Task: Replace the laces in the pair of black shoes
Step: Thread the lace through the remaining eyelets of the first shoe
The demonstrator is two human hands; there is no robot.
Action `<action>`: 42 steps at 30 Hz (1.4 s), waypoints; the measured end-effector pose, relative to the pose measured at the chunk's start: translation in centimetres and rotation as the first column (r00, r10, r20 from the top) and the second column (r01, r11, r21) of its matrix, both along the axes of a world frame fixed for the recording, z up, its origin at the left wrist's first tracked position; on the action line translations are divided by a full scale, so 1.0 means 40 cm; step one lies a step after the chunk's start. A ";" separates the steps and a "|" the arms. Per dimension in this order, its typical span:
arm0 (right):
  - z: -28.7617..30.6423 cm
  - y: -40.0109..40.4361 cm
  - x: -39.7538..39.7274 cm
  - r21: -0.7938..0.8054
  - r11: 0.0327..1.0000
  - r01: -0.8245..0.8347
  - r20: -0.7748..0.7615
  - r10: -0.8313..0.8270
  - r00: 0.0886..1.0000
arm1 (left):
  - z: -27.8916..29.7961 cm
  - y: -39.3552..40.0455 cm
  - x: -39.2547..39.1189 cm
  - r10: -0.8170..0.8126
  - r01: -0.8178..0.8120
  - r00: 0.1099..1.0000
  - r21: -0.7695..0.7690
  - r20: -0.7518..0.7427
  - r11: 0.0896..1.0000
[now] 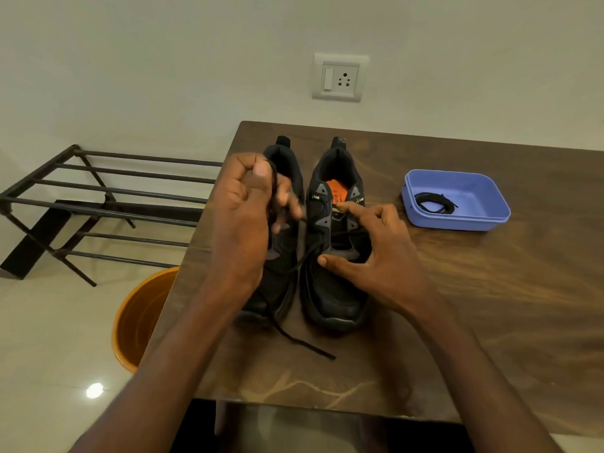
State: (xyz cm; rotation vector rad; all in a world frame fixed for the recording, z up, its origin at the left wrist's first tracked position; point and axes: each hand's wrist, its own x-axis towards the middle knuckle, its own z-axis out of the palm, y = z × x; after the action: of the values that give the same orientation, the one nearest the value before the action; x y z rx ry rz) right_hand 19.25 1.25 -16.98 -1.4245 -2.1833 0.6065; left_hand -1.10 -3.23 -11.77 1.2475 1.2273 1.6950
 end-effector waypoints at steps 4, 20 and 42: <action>-0.011 0.004 -0.008 0.035 0.999 0.018 0.004 -0.019 1.000 | -0.059 0.008 0.009 0.000 -0.061 0.722 -0.064 -0.692 0.996; -0.015 0.004 -0.011 -0.002 1.000 0.021 -0.067 -0.021 0.998 | -0.082 0.018 0.000 -0.022 -0.037 0.647 -0.060 -0.762 0.998; 0.031 -0.074 -0.102 0.217 0.970 -0.106 0.132 0.078 0.988 | -0.066 0.010 -0.021 0.211 -0.238 0.840 0.011 -0.500 0.971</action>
State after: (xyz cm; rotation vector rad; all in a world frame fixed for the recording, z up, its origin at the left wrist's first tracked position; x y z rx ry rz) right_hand 15.18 -1.69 -15.72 -1.2780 -2.3398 0.2979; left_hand -1.95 -2.84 -14.41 1.6258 1.7725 1.5283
